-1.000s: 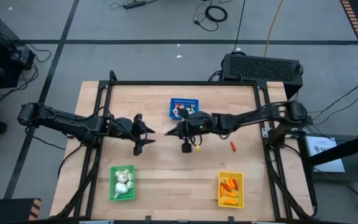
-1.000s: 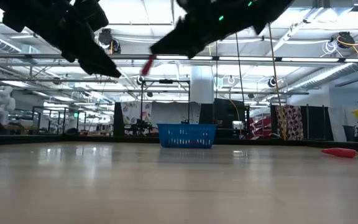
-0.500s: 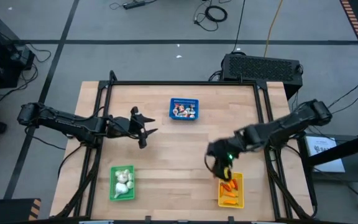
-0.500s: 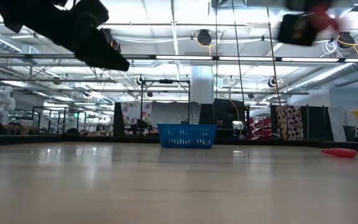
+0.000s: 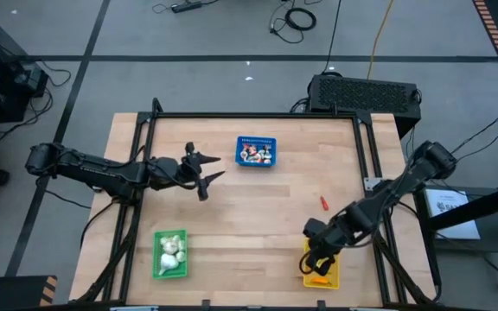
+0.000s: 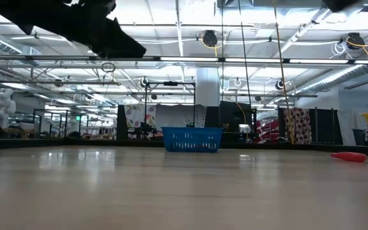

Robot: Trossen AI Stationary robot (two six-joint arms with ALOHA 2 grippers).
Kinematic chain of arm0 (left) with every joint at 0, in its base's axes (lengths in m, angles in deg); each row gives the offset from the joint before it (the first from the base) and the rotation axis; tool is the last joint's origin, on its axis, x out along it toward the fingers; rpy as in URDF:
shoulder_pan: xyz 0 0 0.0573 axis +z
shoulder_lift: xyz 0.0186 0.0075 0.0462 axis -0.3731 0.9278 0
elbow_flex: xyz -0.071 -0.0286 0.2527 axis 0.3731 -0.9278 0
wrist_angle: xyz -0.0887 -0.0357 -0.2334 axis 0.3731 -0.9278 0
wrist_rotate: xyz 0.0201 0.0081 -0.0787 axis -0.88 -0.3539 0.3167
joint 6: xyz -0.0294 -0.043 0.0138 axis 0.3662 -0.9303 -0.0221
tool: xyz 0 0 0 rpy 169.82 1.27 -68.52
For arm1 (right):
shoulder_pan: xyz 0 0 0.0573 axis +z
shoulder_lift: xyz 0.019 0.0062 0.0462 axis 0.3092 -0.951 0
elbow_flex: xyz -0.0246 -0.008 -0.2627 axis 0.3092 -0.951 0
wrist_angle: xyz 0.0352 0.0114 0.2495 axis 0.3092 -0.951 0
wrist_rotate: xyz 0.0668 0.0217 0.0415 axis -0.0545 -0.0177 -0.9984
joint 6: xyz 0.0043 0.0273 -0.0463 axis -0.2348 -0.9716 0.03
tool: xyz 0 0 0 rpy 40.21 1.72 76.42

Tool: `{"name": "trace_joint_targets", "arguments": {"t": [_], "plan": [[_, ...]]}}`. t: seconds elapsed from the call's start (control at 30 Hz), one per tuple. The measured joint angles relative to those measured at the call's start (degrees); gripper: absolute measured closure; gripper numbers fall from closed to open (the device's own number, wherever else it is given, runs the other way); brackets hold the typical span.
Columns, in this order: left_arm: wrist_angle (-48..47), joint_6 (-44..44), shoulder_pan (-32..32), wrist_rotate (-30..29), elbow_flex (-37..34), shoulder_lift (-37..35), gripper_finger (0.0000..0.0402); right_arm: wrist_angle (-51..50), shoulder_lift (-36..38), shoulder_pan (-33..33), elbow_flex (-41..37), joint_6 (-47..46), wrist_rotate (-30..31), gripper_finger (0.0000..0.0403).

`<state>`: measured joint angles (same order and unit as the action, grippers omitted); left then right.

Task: Sort produce into baskets
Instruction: Put the orange chili pepper into the yellow bin

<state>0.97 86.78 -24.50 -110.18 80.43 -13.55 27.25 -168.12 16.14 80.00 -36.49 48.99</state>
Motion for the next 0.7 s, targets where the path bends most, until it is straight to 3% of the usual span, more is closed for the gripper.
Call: {"name": "trace_joint_targets", "arguments": {"t": [0.27,0.53,0.7], "plan": [[0.56,-0.18,0.01,3.08,0.0,0.04,0.0187,-6.48,-2.5,0.95,-0.02,-1.13,-1.11,0.0336],[0.39,-0.35,-0.04,3.27,0.0,0.06,0.0187,-12.68,0.02,-4.26,-0.02,8.66,-0.59,0.0282],[0.17,-1.6,-0.04,3.5,0.0,0.06,0.0187,-22.45,0.99,-9.82,-0.08,9.84,4.43,0.0271]]}}
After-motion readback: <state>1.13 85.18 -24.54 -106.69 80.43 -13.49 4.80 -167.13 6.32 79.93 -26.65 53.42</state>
